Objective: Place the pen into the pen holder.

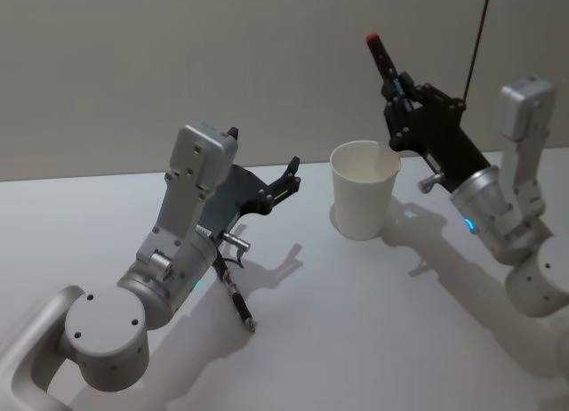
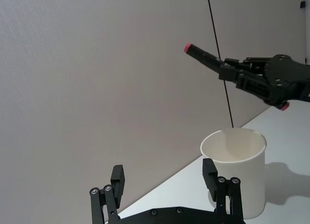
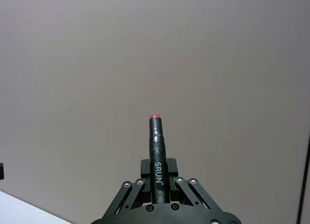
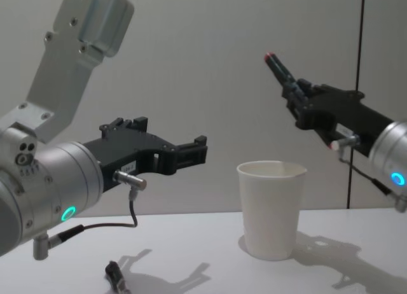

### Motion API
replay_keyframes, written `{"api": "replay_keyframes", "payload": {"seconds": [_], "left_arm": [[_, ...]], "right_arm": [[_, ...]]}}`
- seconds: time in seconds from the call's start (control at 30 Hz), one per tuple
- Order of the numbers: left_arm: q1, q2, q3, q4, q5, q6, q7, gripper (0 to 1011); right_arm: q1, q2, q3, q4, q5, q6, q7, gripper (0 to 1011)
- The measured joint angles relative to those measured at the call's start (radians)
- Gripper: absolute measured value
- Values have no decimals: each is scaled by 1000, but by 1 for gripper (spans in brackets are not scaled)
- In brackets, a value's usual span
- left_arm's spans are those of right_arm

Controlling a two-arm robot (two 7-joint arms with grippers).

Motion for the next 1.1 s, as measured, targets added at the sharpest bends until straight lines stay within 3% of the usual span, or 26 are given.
{"api": "replay_keyframes", "payload": {"seconds": [0.57,1.1], "left_arm": [[0,0,0,0,0,0,0,1001],[0,0,0,0,0,0,0,1001]], "right_arm": [[116,-72,-36,208,-67,-110,5,185],[177,-110,-55,351,-109,-192,11,185]]}}
